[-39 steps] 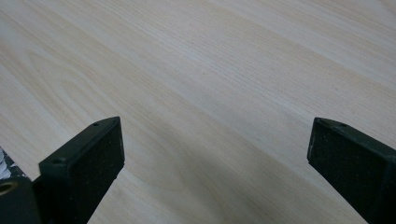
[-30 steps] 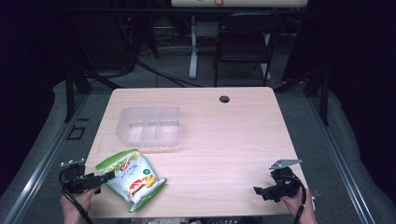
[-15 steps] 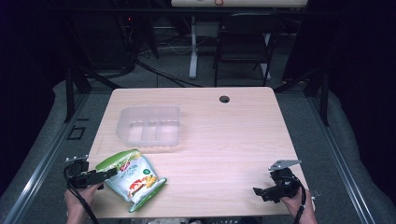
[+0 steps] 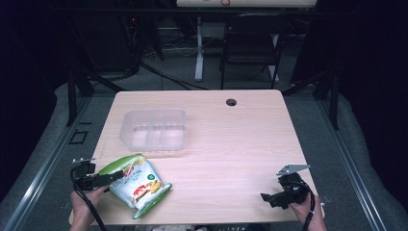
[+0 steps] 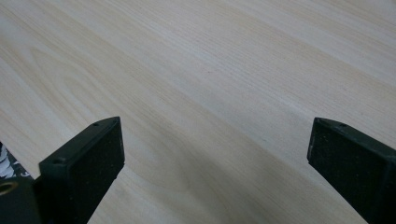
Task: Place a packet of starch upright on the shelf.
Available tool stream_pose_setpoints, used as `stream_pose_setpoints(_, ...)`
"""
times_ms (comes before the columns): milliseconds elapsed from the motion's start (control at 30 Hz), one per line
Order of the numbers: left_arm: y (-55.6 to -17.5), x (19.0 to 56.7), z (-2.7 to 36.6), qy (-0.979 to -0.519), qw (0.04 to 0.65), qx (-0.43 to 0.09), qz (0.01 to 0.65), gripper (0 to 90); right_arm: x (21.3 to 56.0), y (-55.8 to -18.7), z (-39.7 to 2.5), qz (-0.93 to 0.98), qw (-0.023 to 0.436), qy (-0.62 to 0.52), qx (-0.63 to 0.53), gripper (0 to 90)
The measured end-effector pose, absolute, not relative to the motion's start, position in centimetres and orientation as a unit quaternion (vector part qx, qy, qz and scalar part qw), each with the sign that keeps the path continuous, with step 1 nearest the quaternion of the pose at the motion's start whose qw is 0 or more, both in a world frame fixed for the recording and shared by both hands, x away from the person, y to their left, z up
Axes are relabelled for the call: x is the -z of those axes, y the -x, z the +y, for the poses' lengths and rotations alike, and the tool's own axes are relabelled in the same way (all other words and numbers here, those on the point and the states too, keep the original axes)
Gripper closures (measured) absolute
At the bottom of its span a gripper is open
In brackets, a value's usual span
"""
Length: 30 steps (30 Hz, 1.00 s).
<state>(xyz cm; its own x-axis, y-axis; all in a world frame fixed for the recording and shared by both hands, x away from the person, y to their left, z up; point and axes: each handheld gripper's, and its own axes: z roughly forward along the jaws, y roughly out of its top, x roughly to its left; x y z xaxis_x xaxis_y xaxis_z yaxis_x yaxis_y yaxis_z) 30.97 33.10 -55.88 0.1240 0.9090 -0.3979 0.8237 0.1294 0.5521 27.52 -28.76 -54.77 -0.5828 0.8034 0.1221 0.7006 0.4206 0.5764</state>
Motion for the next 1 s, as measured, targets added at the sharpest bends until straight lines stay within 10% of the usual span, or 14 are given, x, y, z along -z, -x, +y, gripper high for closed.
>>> stream_pose_setpoints(600,-30.7,55.8,31.9,-0.696,0.383,-0.031,0.607,79.7,54.8,-27.5,-28.8,0.839,0.084,-0.447,-0.298,3.4)
stream_pose_setpoints(1000,-30.5,55.4,31.5,-0.708,0.387,-0.035,0.59,89.9,54.8,-27.5,-28.8,0.84,0.084,-0.446,-0.299,3.4)
